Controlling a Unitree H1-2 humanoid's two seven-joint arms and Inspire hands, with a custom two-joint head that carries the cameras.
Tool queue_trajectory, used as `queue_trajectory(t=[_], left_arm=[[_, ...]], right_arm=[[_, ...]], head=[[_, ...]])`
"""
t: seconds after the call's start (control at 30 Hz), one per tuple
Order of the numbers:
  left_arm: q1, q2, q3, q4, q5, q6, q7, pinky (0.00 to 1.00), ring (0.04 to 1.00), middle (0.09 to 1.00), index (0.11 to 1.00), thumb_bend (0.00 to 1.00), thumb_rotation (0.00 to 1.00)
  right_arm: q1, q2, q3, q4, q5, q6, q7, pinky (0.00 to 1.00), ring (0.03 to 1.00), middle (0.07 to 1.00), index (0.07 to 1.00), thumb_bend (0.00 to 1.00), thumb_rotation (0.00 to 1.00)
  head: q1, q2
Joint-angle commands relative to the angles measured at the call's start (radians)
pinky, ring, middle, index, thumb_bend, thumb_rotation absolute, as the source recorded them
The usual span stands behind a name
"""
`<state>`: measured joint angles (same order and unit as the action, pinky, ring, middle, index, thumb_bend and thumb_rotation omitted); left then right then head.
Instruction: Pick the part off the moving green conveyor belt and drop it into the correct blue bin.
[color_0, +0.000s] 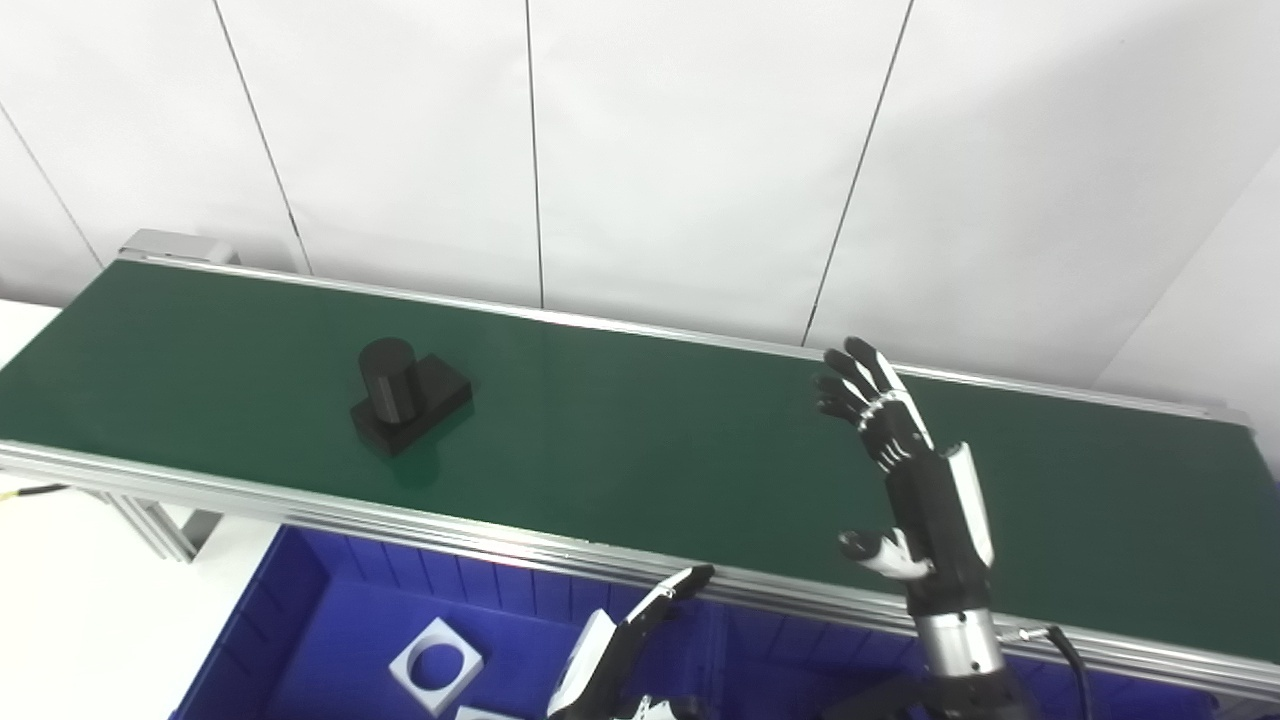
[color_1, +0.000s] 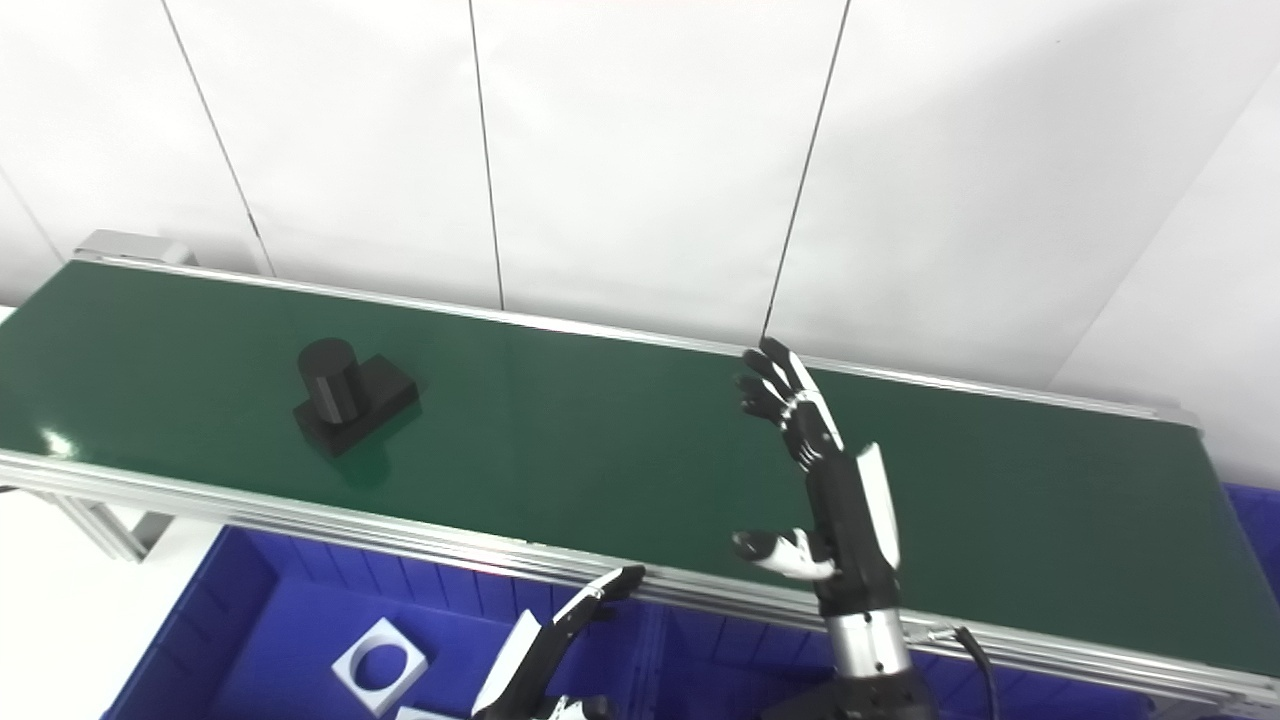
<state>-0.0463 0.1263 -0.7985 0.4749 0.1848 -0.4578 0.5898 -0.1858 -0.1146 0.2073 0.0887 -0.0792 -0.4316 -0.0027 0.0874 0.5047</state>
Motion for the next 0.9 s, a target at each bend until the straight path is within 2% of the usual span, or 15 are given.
queue_trajectory(t=[0.0,0.37,0.6,0.87], left_arm=[[-0.024,0.001,-0.007,-0.015,0.008,-0.012,0.019,0.82,0.875,0.886,0.875,0.97,1.00],[-0.025,-0.002,-0.012,-0.014,0.004,-0.012,0.015,0.83,0.879,0.888,0.876,0.96,1.00],[-0.027,-0.008,-0.010,-0.013,0.004,-0.012,0.020,0.82,0.872,0.881,0.871,0.98,1.00],[-0.027,-0.010,-0.007,-0.023,0.003,-0.012,0.014,0.83,0.878,0.888,0.880,0.98,1.00]], right_arm=[[-0.066,0.013,-0.002,0.002,-0.008,-0.038,-0.005,0.77,0.821,0.887,0.929,1.00,0.73],[-0.189,0.037,-0.003,0.104,-0.057,-0.038,-0.042,0.72,0.795,0.878,0.932,0.99,0.70],[-0.257,0.034,0.004,0.169,-0.083,-0.038,-0.054,0.71,0.800,0.887,0.939,0.98,0.72],[-0.321,0.028,0.041,0.248,-0.109,-0.038,-0.058,0.72,0.813,0.909,0.945,1.00,0.70]], head=[[-0.002,0.000],[0.003,0.000],[0.006,-0.001],[0.014,-0.001]])
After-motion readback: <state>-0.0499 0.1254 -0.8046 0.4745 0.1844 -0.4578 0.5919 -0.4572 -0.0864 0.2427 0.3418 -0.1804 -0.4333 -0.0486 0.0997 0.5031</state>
